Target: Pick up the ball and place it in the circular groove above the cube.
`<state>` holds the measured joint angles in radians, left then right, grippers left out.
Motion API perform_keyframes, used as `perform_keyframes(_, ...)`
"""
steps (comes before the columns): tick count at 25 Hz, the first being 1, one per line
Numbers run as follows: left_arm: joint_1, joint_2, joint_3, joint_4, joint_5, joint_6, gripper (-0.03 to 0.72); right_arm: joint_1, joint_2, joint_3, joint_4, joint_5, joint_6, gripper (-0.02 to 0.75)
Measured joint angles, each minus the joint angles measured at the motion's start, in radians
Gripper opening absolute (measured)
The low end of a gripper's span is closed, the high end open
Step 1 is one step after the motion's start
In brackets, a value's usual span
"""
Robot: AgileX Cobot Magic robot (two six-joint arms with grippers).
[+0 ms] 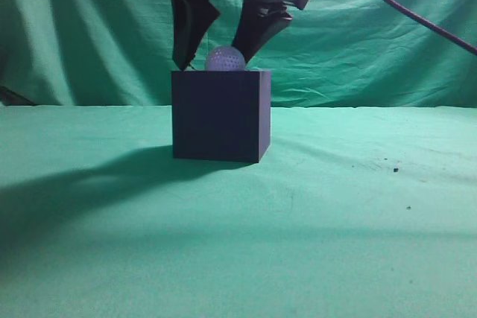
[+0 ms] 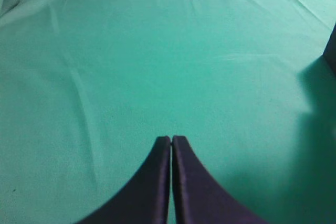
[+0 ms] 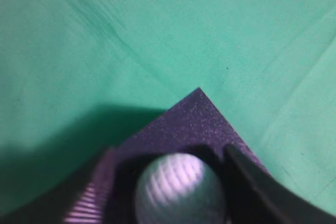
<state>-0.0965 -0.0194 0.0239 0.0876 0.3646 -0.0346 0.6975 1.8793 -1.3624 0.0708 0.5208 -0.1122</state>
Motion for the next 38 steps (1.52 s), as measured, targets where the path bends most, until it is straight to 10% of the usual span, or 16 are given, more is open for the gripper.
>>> perform_keyframes(7,0.0,0.0,0.0,0.0,0.0,0.0,0.0,0.0,-0.065,0.0,-0.003,0.029,0.0,0.528)
perform_keyframes(16,0.0,0.0,0.0,0.0,0.0,0.0,0.0,0.0,-0.341,0.0,-0.069,0.395,0.156,0.0)
perform_keyframes(38,0.0,0.0,0.0,0.0,0.0,0.0,0.0,0.0,-1.268,0.593,-0.102,0.45,0.326,0.0)
